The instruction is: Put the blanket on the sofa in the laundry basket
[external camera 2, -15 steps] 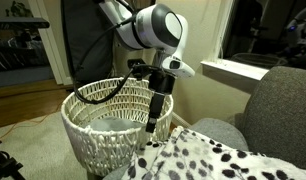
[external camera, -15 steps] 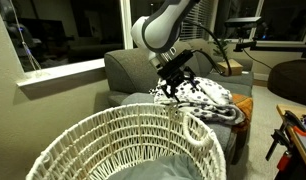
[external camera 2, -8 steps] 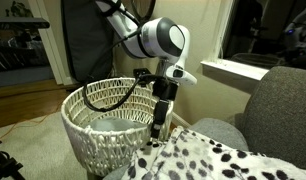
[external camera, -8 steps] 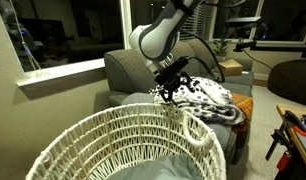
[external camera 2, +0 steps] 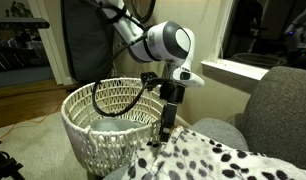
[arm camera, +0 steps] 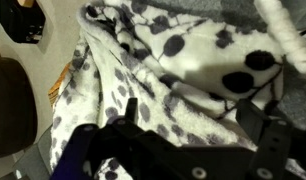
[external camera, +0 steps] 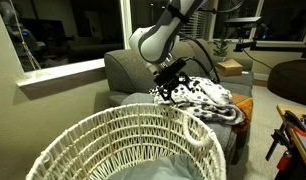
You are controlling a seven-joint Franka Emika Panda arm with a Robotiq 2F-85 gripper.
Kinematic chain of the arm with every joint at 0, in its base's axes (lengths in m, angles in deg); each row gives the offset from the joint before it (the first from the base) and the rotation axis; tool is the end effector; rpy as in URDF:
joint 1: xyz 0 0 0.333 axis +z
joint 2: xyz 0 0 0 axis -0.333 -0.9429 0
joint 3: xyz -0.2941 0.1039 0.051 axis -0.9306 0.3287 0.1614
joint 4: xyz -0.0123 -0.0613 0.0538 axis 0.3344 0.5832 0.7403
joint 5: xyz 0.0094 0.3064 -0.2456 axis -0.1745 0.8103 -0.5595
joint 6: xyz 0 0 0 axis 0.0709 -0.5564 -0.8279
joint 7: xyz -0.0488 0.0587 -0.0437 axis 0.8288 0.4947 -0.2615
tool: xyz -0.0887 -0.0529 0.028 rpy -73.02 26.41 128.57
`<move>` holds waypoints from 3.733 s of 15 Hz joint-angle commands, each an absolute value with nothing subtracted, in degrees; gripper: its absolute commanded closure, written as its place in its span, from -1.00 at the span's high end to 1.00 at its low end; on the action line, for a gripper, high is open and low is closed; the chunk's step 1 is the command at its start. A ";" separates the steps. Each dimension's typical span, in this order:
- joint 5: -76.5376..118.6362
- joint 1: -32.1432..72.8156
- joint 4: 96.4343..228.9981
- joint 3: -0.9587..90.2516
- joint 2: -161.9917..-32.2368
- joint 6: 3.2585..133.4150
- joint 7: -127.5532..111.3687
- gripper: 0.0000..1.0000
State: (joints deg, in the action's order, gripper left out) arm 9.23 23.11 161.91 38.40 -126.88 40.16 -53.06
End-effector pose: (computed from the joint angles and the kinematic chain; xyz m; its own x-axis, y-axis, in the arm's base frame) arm 0.6229 -0.0829 0.1367 0.6503 -0.7506 -0.1170 -0.5616 -0.5788 0.5913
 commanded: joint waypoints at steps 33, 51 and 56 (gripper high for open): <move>6.58 25.06 151.59 35.79 -137.06 39.72 -53.58 0.75; 6.19 25.92 154.15 34.81 -133.74 40.97 -54.30 -0.94; 6.34 25.89 156.61 34.42 -128.75 41.24 -54.38 -0.94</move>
State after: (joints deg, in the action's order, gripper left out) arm 7.13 25.03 151.86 35.10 -134.26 40.27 -53.13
